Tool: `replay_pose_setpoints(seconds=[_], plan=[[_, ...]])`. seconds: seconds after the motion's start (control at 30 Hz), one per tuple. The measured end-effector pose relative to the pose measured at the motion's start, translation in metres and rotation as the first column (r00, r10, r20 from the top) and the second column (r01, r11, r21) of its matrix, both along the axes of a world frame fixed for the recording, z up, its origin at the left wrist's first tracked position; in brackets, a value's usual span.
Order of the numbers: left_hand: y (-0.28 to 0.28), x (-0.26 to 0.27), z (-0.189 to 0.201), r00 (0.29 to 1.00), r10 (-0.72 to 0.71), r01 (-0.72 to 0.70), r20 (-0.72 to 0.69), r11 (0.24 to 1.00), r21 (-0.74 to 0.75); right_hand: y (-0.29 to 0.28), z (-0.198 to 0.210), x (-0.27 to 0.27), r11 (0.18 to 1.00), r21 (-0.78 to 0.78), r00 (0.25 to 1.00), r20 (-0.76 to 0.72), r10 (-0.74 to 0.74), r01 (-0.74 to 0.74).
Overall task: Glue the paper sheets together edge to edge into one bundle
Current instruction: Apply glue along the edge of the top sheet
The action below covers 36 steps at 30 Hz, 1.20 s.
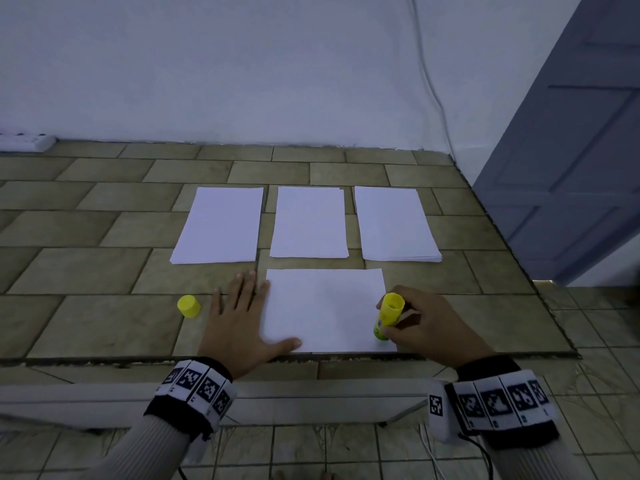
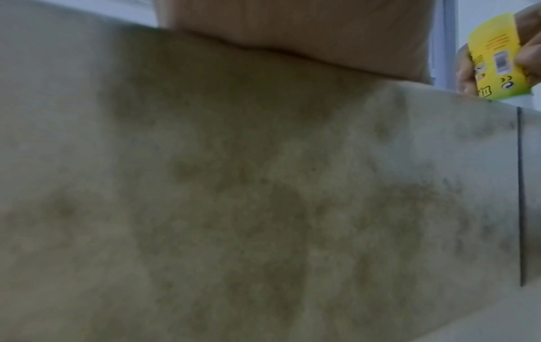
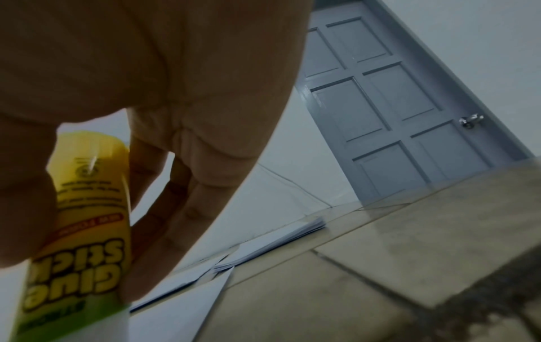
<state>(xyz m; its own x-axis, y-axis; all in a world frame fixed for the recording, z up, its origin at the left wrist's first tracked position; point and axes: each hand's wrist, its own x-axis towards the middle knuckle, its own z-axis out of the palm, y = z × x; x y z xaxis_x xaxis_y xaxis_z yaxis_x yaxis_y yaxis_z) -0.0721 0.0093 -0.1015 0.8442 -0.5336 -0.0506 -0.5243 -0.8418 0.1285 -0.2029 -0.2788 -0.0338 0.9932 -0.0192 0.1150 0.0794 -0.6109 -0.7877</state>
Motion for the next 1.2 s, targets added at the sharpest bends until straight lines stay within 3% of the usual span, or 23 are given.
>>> replay_pose_setpoints(seconds=[0.3, 0.53, 0.73, 0.83, 0.97, 1.07, 1.2], plan=[[0.0, -0.001, 0.002, 1.0, -0.001, 0.001, -0.007, 1.0, -0.004, -0.014, 0.007, 0.046, 0.996, -0.092, 1.0, -0.018, -0.013, 0.012], [0.0, -0.002, 0.004, 1.0, 0.001, -0.001, -0.031, 1.0, -0.003, -0.023, 0.006, 0.088, 0.974, -0.169, 0.989, 0.023, -0.148, 0.15], [0.0, -0.001, 0.003, 1.0, -0.001, 0.001, -0.024, 1.0, -0.003, -0.02, 0.012, 0.086, 0.949, -0.195, 0.966, -0.013, -0.257, 0.25], [0.0, -0.001, 0.003, 1.0, 0.001, 0.0, -0.02, 1.0, 0.006, -0.029, 0.017, 0.076, 0.875, -0.406, 0.939, -0.101, -0.329, 0.263], [0.0, 0.0, 0.002, 1.0, 0.001, -0.001, -0.018, 1.0, -0.005, -0.037, 0.014, 0.064, 0.716, -0.696, 0.897, -0.28, -0.341, 0.055], [0.0, 0.0, 0.002, 1.0, 0.002, -0.002, -0.014, 1.0, -0.005, -0.038, 0.011, 0.054, 0.745, -0.667, 0.872, -0.355, -0.338, 0.018], [0.001, 0.0, 0.001, 1.0, -0.005, 0.005, -0.008, 1.0, 0.018, -0.049, 0.015, 0.046, 0.825, -0.505, 0.889, -0.214, -0.404, 0.253]])
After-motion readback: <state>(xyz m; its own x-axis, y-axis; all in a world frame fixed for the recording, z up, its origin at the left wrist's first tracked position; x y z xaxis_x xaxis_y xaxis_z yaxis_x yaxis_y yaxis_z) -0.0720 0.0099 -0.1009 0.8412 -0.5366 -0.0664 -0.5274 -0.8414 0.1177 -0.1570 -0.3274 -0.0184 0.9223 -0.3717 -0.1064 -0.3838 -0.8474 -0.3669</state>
